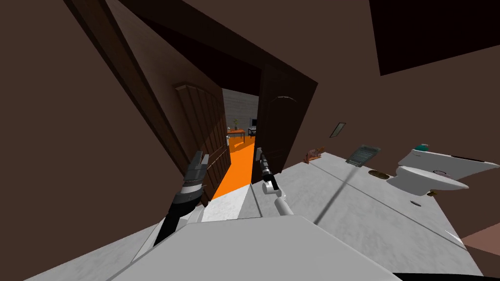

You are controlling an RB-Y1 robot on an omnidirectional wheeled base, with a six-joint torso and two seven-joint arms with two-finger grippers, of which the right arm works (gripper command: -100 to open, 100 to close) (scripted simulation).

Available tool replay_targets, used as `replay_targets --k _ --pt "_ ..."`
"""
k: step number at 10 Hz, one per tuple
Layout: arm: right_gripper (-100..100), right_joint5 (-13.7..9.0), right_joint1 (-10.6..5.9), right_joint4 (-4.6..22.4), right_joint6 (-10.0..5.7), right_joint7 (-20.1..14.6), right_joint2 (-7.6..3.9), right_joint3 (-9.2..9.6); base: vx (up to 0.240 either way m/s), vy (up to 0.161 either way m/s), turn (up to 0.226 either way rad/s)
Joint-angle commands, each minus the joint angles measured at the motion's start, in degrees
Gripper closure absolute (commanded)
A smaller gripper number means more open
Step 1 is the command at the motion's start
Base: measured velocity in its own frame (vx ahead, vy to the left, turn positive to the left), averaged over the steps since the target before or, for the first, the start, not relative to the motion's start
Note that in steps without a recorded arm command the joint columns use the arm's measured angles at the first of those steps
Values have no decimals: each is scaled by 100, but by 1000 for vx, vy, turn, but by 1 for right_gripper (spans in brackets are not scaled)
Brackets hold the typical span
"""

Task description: Push the door open

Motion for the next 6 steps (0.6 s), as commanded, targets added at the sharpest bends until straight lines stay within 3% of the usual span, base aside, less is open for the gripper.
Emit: replay_targets --k 1,6 --pt "-100 -63 -108 221 14 33 13 34 12 -138 119" --pt "-100 -239 -423 789 112 144 84 116 30 -133 104"
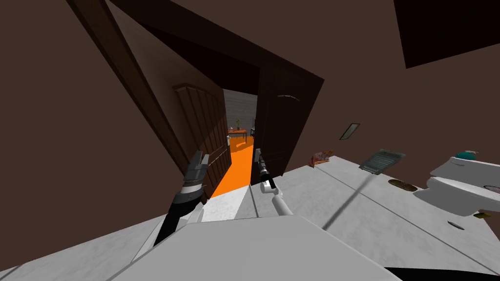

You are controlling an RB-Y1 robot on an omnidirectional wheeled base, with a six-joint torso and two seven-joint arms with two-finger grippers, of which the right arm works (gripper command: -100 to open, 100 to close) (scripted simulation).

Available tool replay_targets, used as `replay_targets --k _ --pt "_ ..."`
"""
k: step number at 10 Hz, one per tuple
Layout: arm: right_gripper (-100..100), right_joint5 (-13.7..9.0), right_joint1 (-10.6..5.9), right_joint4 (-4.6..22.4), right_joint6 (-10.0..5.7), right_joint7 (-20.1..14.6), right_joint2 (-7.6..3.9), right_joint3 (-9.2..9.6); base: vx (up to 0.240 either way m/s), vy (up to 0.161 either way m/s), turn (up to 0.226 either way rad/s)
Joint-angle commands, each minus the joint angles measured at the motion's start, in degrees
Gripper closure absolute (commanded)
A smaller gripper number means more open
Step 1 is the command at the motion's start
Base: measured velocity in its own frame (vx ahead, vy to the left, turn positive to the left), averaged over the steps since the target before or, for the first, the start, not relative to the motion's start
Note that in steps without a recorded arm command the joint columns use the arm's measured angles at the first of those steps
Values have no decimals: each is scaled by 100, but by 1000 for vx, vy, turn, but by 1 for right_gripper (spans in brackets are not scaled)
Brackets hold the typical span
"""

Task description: Push the door open

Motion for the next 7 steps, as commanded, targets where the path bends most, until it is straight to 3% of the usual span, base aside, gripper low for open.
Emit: replay_targets --k 1,7 --pt "-100 -54 -100 165 45 38 24 21 28 -123 93" --pt "-100 -273 -492 869 165 175 150 123 19 -172 110"
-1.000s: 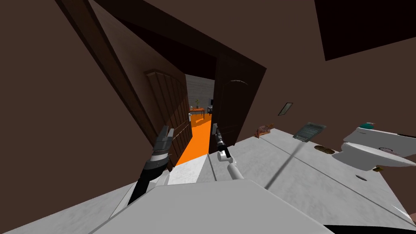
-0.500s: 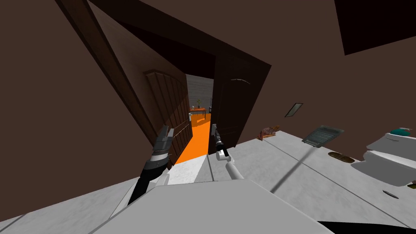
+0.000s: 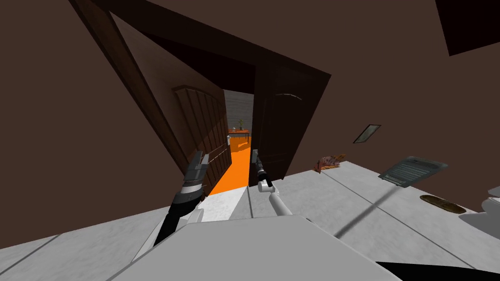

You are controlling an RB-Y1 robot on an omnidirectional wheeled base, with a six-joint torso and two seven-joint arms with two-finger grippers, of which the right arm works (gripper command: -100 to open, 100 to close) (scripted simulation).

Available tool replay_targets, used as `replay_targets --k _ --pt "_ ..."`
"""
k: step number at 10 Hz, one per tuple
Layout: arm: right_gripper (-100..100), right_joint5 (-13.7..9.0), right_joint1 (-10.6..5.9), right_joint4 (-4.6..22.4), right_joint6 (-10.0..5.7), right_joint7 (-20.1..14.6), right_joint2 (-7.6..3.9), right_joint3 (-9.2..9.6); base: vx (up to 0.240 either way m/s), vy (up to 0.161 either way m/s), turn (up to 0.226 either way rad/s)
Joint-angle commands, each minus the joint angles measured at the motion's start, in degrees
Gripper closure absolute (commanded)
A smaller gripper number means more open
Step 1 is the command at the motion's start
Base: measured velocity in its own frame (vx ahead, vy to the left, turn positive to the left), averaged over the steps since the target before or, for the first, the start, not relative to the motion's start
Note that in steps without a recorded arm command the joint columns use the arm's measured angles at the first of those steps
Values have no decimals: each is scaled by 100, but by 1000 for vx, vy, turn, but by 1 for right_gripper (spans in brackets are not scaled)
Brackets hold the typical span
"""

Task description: Push the door open

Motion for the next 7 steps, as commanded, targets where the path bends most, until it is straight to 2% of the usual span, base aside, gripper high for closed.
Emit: replay_targets --k 1,3,5,6,7 --pt "-100 -23 -85 159 -32 -7 0 17 12 -108 18" --pt "-100 -96 -215 393 8 38 55 50 13 -126 92" --pt "-100 -153 -317 576 40 74 104 77 10 -196 90" --pt "-100 -133 -268 495 30 64 91 71 4 -80 20" --pt "-100 -137 -272 519 22 65 0 56 73 -4 23"
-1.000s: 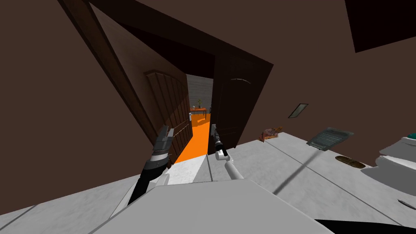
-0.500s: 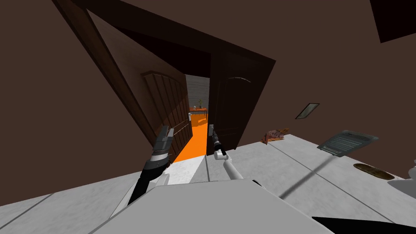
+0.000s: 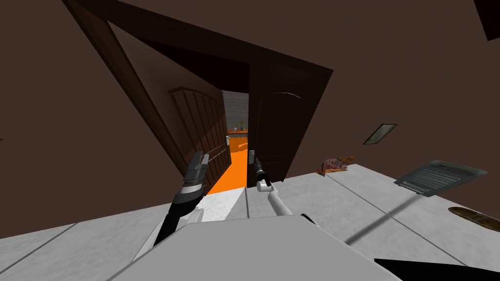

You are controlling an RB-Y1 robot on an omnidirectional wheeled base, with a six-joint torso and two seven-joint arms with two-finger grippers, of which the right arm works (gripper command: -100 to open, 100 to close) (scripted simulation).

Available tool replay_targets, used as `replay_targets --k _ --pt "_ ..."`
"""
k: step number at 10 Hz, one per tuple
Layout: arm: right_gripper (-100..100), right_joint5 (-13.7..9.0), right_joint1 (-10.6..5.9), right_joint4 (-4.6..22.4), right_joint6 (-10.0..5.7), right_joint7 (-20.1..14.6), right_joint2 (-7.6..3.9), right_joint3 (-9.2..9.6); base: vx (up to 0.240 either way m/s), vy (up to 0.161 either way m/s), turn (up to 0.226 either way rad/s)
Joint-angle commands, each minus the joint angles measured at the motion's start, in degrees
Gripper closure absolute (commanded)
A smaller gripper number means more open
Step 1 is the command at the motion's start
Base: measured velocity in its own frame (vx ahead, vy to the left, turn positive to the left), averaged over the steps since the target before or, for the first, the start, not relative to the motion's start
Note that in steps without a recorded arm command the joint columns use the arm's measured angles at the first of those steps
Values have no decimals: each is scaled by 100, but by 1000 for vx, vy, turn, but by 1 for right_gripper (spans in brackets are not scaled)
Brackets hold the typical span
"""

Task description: Push the door open

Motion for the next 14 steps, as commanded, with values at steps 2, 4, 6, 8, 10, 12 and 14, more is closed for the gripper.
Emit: replay_targets --k 2,4,6,8,10,12,14 --pt "-100 -4 -8 20 -18 -13 -94 -20 145 27 27" --pt "-100 -5 -10 45 -42 -21 -120 -39 197 21 20" --pt "-100 -6 -11 70 -66 -29 -96 -58 217 18 24" --pt "-100 -8 -13 97 -92 -37 -7 -79 212 4 29" --pt "100 -6 -9 91 -88 -35 -32 -71 39 -1 0" --pt "100 -6 -9 91 -88 -35 -32 -71 -20 0 7" --pt "100 -6 -9 91 -88 -35 -32 -71 0 0 0"
